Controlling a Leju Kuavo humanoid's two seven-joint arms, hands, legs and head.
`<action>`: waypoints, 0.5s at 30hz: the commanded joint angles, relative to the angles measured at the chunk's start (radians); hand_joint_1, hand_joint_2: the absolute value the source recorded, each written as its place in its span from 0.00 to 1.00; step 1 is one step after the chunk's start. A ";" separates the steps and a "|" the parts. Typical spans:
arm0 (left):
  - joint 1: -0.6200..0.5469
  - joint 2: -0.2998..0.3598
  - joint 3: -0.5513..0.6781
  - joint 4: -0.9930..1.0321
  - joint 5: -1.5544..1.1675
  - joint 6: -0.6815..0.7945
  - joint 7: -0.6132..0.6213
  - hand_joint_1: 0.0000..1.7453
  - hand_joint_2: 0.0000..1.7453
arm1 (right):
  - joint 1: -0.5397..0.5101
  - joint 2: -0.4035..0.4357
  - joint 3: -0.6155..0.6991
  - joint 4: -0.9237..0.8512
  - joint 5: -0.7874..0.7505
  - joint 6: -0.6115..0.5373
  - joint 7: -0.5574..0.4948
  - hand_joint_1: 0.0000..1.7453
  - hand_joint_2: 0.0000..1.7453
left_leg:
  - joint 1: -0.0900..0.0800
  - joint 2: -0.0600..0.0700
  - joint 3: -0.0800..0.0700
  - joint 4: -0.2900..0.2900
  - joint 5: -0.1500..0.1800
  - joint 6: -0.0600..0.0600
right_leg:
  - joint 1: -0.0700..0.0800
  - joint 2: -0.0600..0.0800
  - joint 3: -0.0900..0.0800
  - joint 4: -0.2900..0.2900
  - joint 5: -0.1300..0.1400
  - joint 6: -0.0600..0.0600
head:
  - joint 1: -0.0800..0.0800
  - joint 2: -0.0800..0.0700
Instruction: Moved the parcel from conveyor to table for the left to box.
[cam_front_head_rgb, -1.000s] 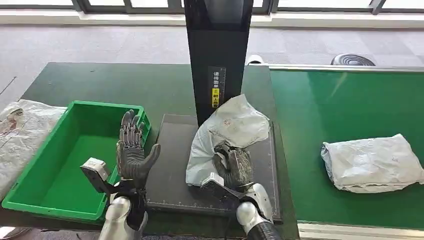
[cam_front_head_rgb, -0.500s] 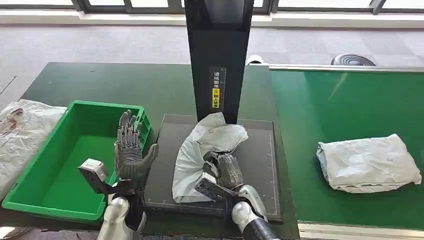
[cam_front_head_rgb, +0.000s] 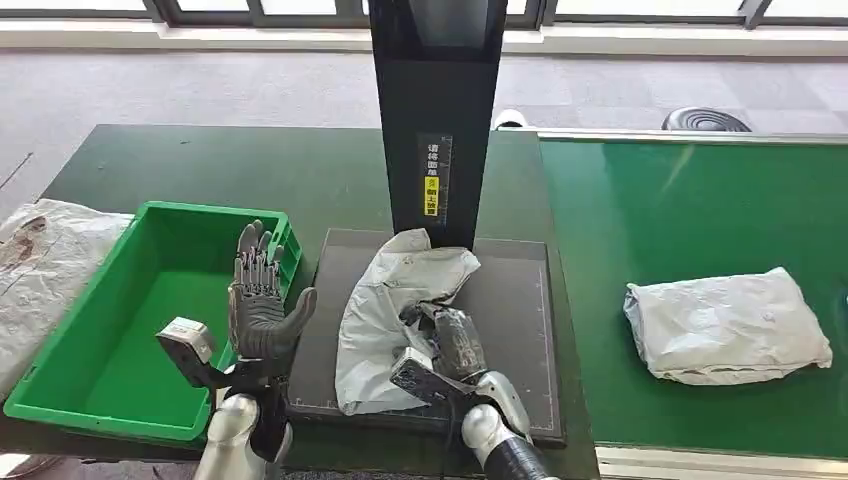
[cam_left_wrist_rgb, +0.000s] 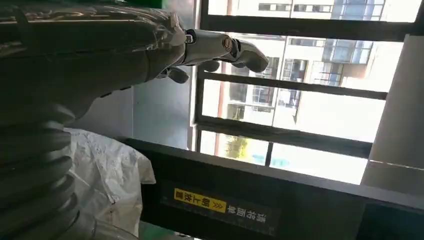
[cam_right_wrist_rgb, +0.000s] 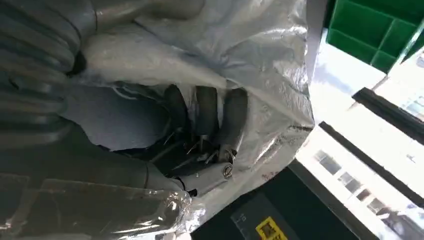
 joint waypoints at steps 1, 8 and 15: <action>0.063 -0.033 0.005 0.012 0.004 0.014 0.002 0.00 1.00 | 0.093 -0.052 0.076 -0.271 -0.136 -0.142 -0.059 0.00 1.00 | 0.000 0.001 0.003 -0.003 0.000 0.001 | 0.000 0.000 0.003 -0.003 0.000 0.000 | 0.000 0.000; 0.044 -0.025 -0.019 0.052 -0.019 0.054 0.002 0.00 1.00 | 0.141 -0.110 0.143 -0.474 -0.242 -0.292 -0.059 0.00 1.00 | 0.000 0.000 0.001 -0.001 0.000 0.001 | 0.000 0.000 0.001 -0.001 0.000 0.000 | 0.000 0.000; -0.001 0.018 -0.141 0.138 -0.081 0.216 0.002 0.00 1.00 | 0.217 -0.073 0.049 -0.674 -0.140 -0.292 -0.059 0.00 1.00 | -0.001 -0.003 0.001 -0.001 0.000 0.001 | -0.001 -0.003 0.001 -0.002 -0.001 0.000 | 0.000 0.000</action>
